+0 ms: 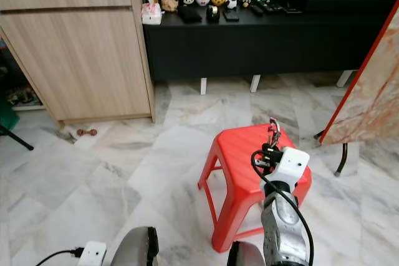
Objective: Hang keys on a hook
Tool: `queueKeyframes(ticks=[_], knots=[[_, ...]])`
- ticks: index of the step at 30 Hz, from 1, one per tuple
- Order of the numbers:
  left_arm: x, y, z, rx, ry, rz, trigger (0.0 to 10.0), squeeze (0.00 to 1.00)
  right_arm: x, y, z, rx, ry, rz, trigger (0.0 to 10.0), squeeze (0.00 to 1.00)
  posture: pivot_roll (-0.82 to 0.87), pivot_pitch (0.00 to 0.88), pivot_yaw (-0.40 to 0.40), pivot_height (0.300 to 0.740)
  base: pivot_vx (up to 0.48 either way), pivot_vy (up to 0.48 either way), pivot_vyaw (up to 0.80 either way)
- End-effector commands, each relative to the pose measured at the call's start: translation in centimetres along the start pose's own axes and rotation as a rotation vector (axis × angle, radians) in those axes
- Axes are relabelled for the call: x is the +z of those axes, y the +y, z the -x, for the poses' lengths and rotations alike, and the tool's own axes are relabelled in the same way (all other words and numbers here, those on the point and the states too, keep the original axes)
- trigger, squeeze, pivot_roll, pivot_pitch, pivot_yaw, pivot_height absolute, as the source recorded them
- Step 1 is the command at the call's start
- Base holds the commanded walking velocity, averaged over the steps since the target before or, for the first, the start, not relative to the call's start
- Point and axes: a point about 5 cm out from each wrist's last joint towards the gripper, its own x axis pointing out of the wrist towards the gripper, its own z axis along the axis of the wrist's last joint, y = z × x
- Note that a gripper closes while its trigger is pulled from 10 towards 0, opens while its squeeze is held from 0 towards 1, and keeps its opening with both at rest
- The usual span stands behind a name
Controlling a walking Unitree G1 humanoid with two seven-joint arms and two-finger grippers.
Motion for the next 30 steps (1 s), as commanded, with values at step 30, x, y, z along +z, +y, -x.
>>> queueKeyframes(ticks=[30], knots=[[0.41,-0.33,-0.12,-0.012,-0.012,0.005,10.0,0.00,1.17,0.10,-0.32,-0.018,-0.045,-0.005,10.0,0.00,0.05,0.000,-0.042,0.740,0.000,0.000,0.00]])
